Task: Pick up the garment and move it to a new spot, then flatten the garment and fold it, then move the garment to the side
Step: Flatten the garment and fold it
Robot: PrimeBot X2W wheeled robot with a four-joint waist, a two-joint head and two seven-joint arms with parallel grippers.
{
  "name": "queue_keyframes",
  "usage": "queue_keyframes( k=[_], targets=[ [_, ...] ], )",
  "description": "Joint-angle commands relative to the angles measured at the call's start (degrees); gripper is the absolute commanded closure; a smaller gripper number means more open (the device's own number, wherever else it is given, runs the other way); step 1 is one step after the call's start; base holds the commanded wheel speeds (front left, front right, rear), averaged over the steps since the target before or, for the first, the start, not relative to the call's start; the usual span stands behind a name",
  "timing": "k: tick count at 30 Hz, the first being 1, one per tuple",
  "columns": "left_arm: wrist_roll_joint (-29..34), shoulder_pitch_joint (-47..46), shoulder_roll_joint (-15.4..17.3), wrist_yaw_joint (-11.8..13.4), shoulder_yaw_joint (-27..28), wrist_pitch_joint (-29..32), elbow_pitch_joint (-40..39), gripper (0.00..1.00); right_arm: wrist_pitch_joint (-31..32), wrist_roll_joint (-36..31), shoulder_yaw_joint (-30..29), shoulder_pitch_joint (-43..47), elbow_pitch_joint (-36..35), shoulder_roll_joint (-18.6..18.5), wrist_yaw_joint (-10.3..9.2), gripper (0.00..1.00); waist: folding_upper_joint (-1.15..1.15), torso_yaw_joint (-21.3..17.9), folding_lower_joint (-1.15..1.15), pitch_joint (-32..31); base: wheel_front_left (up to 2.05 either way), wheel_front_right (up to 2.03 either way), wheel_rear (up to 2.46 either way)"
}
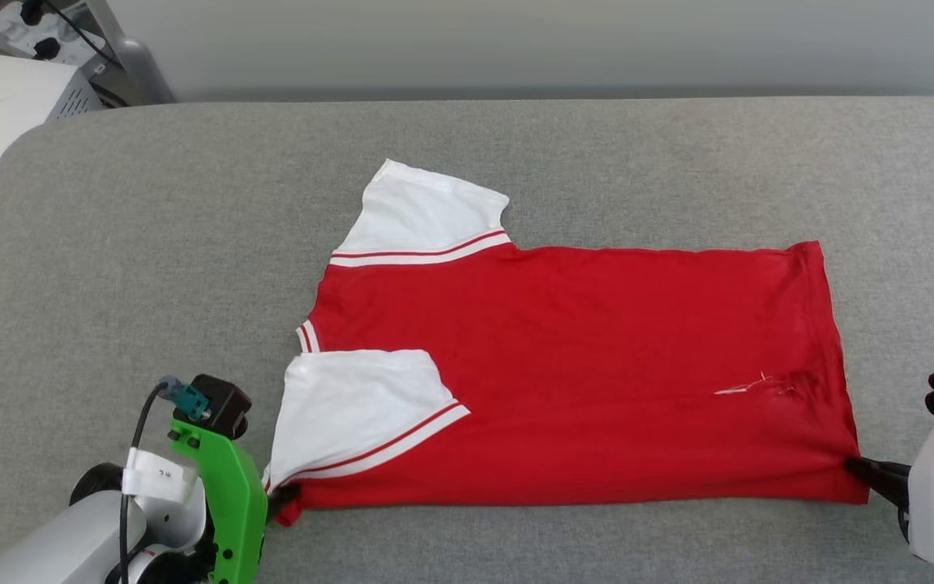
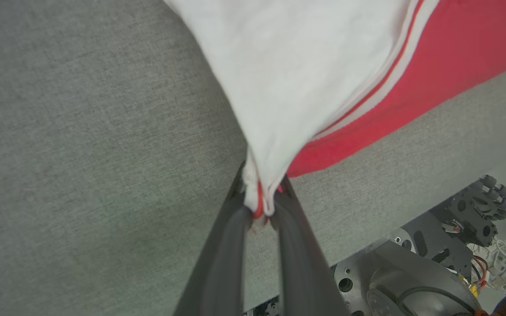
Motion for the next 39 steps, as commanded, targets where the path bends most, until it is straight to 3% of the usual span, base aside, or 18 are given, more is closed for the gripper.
queue_keyframes(
  k=[1, 9, 10, 11, 12, 13, 20, 26, 31, 39],
  targets=[
    [-0.4, 0.7, -0.4, 0.6, 0.1, -0.6, 0.9, 1.00, 0.4, -1.1, -0.4, 0.0, 1.0, 0.9, -0.05, 1.00, 0.00, -0.2, 0.00, 1.5, 0.00, 0.00, 0.00],
    [0.1, 0.2, -4.2, 0.0, -0.5, -2.4, 9.2, 1.00, -1.0, -4.4, 0.9, -2.4, 8.0, 6.2, -0.05, 1.00, 0.00, 0.3, 0.00, 2.5, 0.00, 0.00, 0.00],
    [0.3, 0.0, -4.4, -0.2, -0.1, -3.5, 9.8, 0.96, -1.8, -4.6, 1.0, -2.5, 8.2, 6.4, -0.05, 1.00, 0.00, 0.4, 0.00, 2.2, 0.00, 0.00, 0.00],
    [0.4, -0.1, -4.4, -0.3, 0.2, -4.1, 10.1, 0.55, -2.4, -4.6, 1.0, -2.4, 8.2, 6.4, -0.05, 0.84, 0.00, 0.5, 0.00, 1.8, 0.00, 0.00, 0.00],
    [0.6, -0.3, -4.3, -0.4, 0.5, -5.0, 10.2, 0.00, -3.4, -4.6, 0.7, -2.3, 7.8, 6.4, -0.05, 0.41, 0.00, 0.6, 0.00, 1.2, 0.00, 0.00, 0.00],
    [0.9, -0.6, -4.0, -0.5, 0.8, -5.7, 10.1, 0.00, -4.4, -4.9, 0.4, -2.3, 7.3, 6.2, -0.05, 0.00, 0.00, 0.6, 0.00, 0.8, 0.00, 0.00, 0.00],
    [3.3, -5.1, -0.3, 1.6, 5.4, -10.5, 6.6, 0.00, -14.6, -10.4, -5.3, -2.3, 1.3, 6.5, -0.05, 0.00, 0.00, 0.0, 0.00, -0.9, 0.00, 0.00, 0.00],
    [7.5, -13.5, 0.7, 3.0, 8.4, -12.5, 6.0, 0.00, -24.6, -19.3, -13.0, -3.2, -5.2, 12.2, -0.05, 0.00, 0.00, -2.2, 0.00, 1.6, 0.00, 0.00, 0.00],
    [10.5, -23.9, -2.0, 2.1, 9.4, -11.4, 8.5, 0.00, -29.5, -25.4, -16.8, -3.7, -10.7, 17.9, -0.05, 0.00, 0.00, -4.4, 0.00, 6.5, 0.00, 0.00, 0.00],
    [12.8, -42.8, -9.1, -2.1, 8.7, -4.1, 17.5, 0.00, -31.7, -30.7, -16.3, -5.5, -15.7, 21.3, -0.05, 0.00, 0.00, -8.0, 0.00, 14.7, 0.00, 0.00, 0.00]
  ],
)
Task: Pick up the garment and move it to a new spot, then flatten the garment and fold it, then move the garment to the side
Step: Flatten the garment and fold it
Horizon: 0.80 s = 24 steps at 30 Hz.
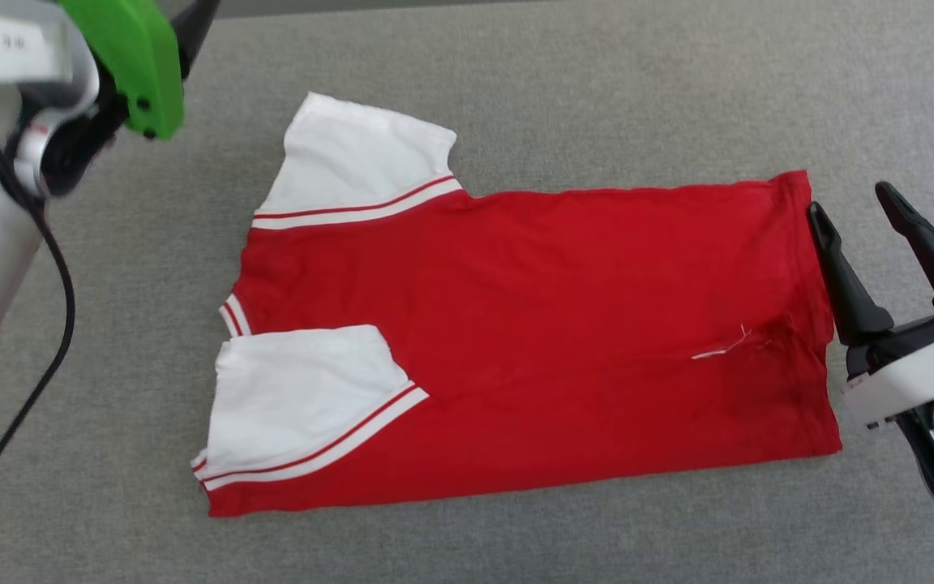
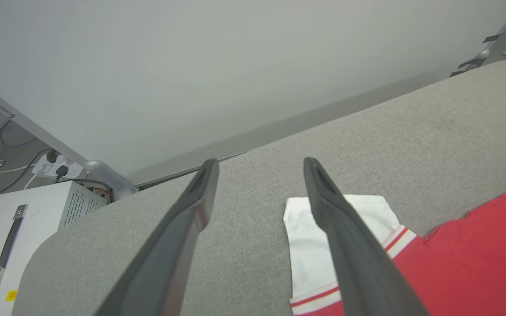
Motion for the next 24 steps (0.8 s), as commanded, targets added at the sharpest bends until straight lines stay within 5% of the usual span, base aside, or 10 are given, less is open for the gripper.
queue_keyframes(
  k=[1, 11, 24],
  targets=[
    [0.3, -3.2, -1.4, -0.8, -0.4, 1.7, 1.8, 0.00, -0.5, -0.4, 0.3, -1.6, -1.1, 0.4, -0.06, 0.00, 0.00, -3.8, 0.00, 6.0, 0.00, 0.00, 0.00],
    [-2.1, -14.8, -5.7, -4.5, -5.7, 22.3, 15.5, 0.00, -2.9, -0.8, 2.9, -6.8, -4.2, 2.3, -0.06, 0.00, 0.00, -8.3, 0.00, 12.9, 0.00, 0.00, 0.00],
    [-3.2, -13.4, -5.3, -5.8, -10.8, 32.0, 21.9, 0.00, -5.1, -0.9, 3.6, -9.1, -1.8, 2.5, -0.06, 0.00, 0.00, -10.1, 0.00, 16.2, 0.00, 0.00, 0.00]
  ],
)
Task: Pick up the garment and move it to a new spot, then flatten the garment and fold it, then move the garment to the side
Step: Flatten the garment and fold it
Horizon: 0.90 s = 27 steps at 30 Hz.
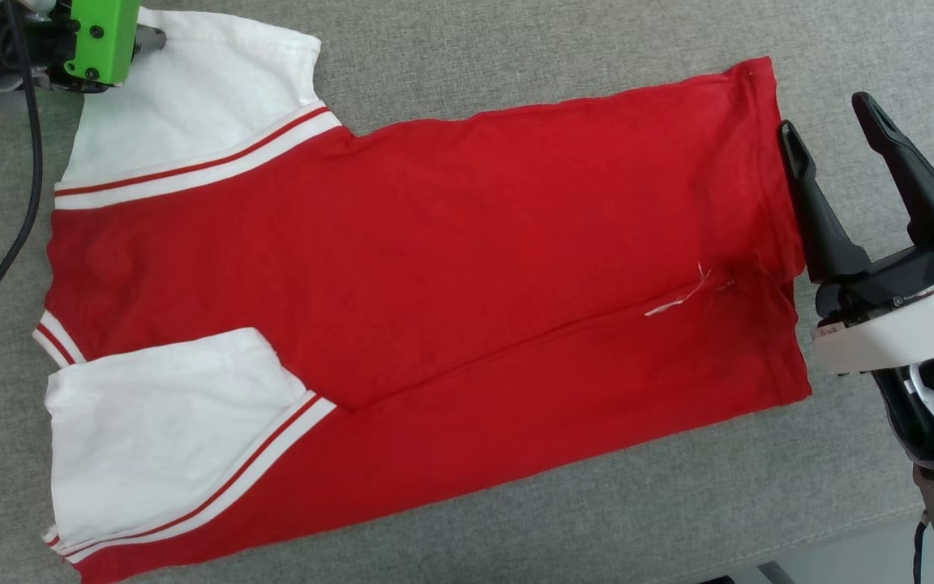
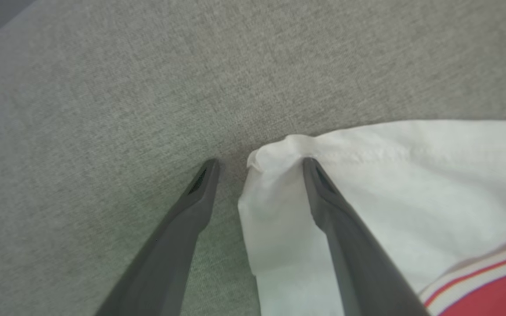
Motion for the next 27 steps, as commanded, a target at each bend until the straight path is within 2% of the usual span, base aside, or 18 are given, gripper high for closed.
queue_keyframes(
  k=[1, 2, 6, 10, 14, 21, 25, 27],
  targets=[
    [0.0, 2.6, -0.3, -0.4, -1.9, 1.2, 0.6, 0.51, -0.5, 0.1, -0.3, -1.4, 0.4, -0.1, -0.05, 0.00, 0.00, -0.1, 0.00, 0.2, 0.00, 0.00, 0.00],
    [-0.5, 3.6, -0.1, -0.5, -2.3, 0.6, 0.0, 1.00, -0.4, 0.6, -1.0, -2.0, 0.9, -0.5, -0.05, 0.00, 0.00, 0.4, 0.00, -0.5, 0.00, 0.00, 0.00],
    [0.1, 3.8, 0.2, -0.5, -2.7, -3.2, -1.2, 1.00, 0.6, 0.9, -2.8, -3.9, 0.9, -2.5, -0.05, 0.00, 0.00, 1.9, 0.00, -2.2, 0.00, 0.00, 0.00],
    [-0.1, 4.0, -0.1, -0.6, -2.5, -8.3, -3.7, 1.00, 5.7, 2.0, -3.5, -7.3, 1.6, -7.1, -0.05, 0.00, 0.00, 4.2, 0.00, -4.4, 0.00, 0.00, 0.00],
    [-0.4, 4.8, 0.1, -0.6, -3.4, -12.5, -7.6, 1.00, 16.0, 5.5, -1.5, -11.6, 3.0, -12.3, -0.05, 0.00, 0.00, 6.5, 0.00, -6.3, 0.00, 0.00, 0.00],
    [-0.6, 6.8, 1.2, -0.6, -5.8, -17.9, -15.1, 1.00, 40.0, 19.2, 6.4, -19.5, 11.1, -21.3, -0.05, 0.00, 0.00, 9.8, 0.00, -8.4, 0.00, 0.00, 0.00],
    [-0.1, 7.3, 1.4, -0.6, -6.5, -20.0, -18.2, 1.00, 49.2, 22.6, 10.9, -23.0, 15.7, -24.4, -0.05, 0.00, 0.00, 11.7, 0.00, -8.2, 0.00, 0.00, 0.00],
    [-0.4, 7.6, 1.3, -0.6, -6.6, -20.7, -19.6, 1.00, 51.6, 23.3, 12.5, -24.5, 17.8, -24.6, -0.05, 0.00, 0.00, 12.6, 0.00, -7.7, 0.00, 0.00, 0.00]
  ],
)
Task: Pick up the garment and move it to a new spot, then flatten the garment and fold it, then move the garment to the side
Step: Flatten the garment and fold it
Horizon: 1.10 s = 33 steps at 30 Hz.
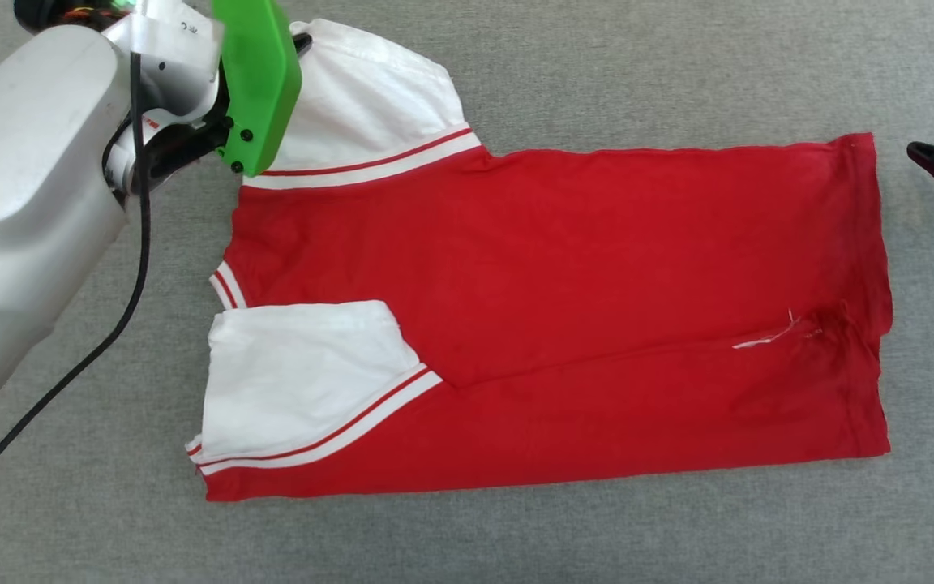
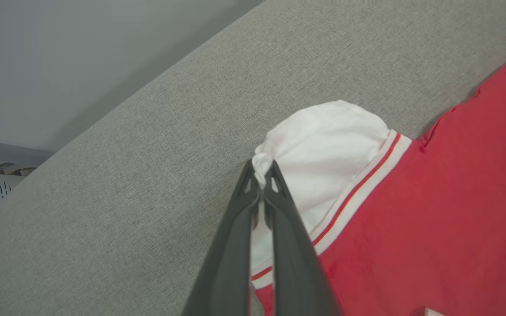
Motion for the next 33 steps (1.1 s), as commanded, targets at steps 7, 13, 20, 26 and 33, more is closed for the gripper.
queue_keyframes(
  k=[7, 13, 20, 26, 33],
  targets=[
    [0.8, 1.2, -0.1, 0.3, -0.1, -1.9, -3.7, 1.00, 1.9, -0.3, 4.7, -5.2, 7.9, 3.1, -0.05, 0.00, 0.00, 3.7, 0.00, 2.5, 0.00, 0.00, 0.00],
    [0.8, 1.6, -0.3, 0.7, 0.3, -3.5, -4.3, 1.00, 1.1, -1.4, 9.9, -5.3, 16.4, 6.4, -0.05, 0.00, 0.00, 4.6, 0.00, 3.4, 0.00, 0.00, 0.00],
    [0.7, 3.4, 0.0, 0.7, 0.3, -5.9, -2.5, 1.00, -6.2, 0.8, 14.0, -5.2, 18.3, 6.6, -0.05, 1.00, 0.00, 4.0, 0.00, 1.9, 0.00, 0.00, 0.00],
    [1.4, 7.1, 2.2, 0.9, 0.1, -9.8, -2.1, 1.00, -17.0, 0.8, 16.4, -5.2, 17.1, 5.8, -0.05, 1.00, 0.00, 2.4, 0.00, -2.9, 0.00, 0.00, 0.00],
    [0.7, 16.0, 6.5, 3.9, -0.6, -13.8, -7.7, 1.00, -28.6, 1.8, 18.1, -0.6, 14.5, 5.1, -0.05, 1.00, 0.00, 2.1, 0.00, -9.5, 0.00, 0.00, 0.00]
  ],
)
